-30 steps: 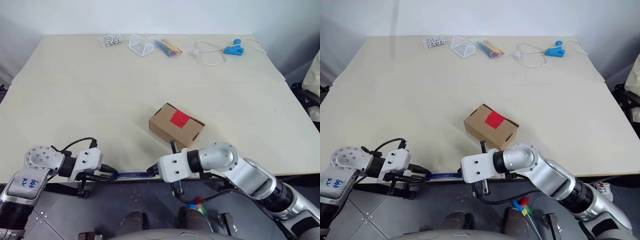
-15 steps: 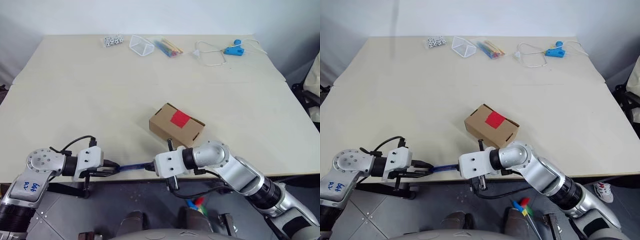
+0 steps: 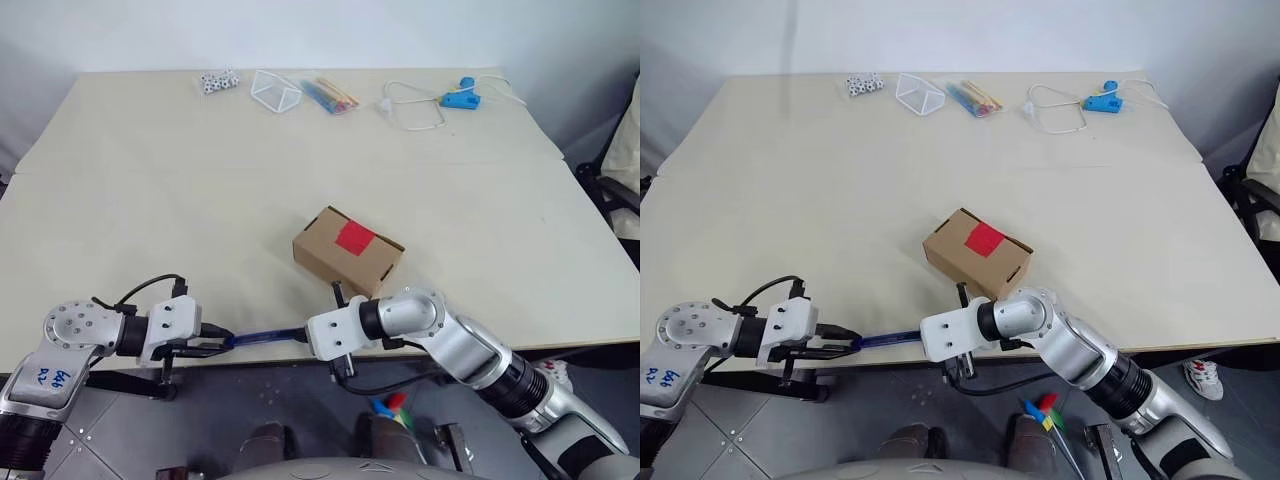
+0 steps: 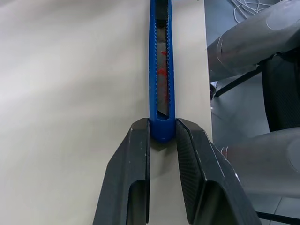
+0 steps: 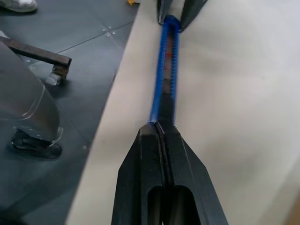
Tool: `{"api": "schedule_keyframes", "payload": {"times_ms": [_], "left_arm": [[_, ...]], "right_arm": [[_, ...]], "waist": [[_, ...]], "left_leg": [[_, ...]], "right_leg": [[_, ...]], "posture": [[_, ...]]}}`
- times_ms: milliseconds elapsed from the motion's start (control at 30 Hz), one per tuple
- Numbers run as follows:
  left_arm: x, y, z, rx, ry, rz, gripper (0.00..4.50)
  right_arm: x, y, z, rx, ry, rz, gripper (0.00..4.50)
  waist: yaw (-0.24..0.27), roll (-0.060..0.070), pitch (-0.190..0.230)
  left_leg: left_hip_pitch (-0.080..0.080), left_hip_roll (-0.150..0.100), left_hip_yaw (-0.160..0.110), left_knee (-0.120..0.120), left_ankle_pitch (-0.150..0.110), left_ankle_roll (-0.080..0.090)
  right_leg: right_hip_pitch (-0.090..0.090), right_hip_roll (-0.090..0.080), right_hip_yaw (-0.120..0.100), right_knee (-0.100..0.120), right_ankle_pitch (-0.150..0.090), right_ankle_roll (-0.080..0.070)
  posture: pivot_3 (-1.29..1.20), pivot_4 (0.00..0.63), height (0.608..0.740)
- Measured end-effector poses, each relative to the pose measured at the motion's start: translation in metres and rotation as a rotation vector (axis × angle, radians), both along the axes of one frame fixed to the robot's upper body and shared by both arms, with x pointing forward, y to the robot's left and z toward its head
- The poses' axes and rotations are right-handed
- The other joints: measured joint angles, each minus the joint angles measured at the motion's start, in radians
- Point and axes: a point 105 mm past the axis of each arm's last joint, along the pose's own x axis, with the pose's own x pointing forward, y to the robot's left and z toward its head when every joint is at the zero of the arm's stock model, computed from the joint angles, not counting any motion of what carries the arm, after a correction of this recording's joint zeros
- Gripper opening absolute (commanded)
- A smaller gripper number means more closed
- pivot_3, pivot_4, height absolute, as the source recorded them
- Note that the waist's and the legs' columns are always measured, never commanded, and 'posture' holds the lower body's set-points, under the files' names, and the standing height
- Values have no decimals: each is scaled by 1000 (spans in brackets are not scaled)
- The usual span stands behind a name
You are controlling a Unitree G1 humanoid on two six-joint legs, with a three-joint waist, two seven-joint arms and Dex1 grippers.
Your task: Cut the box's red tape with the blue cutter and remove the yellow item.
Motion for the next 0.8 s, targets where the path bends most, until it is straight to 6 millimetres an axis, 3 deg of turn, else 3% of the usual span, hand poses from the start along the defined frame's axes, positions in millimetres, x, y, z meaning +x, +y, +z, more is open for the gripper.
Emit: {"api": "schedule_keyframes", "payload": {"times_ms": [800], "left_arm": [[6, 0, 2, 20, -3, -37, 790]], "right_arm": [[4, 0, 5, 16, -2, 18, 22]], "waist": [[-9, 0, 0]], "left_leg": [[0, 0, 0, 0, 0, 0]], "right_leg": [[0, 0, 0, 1, 0, 0]], "posture": [[0, 150, 740]]}}
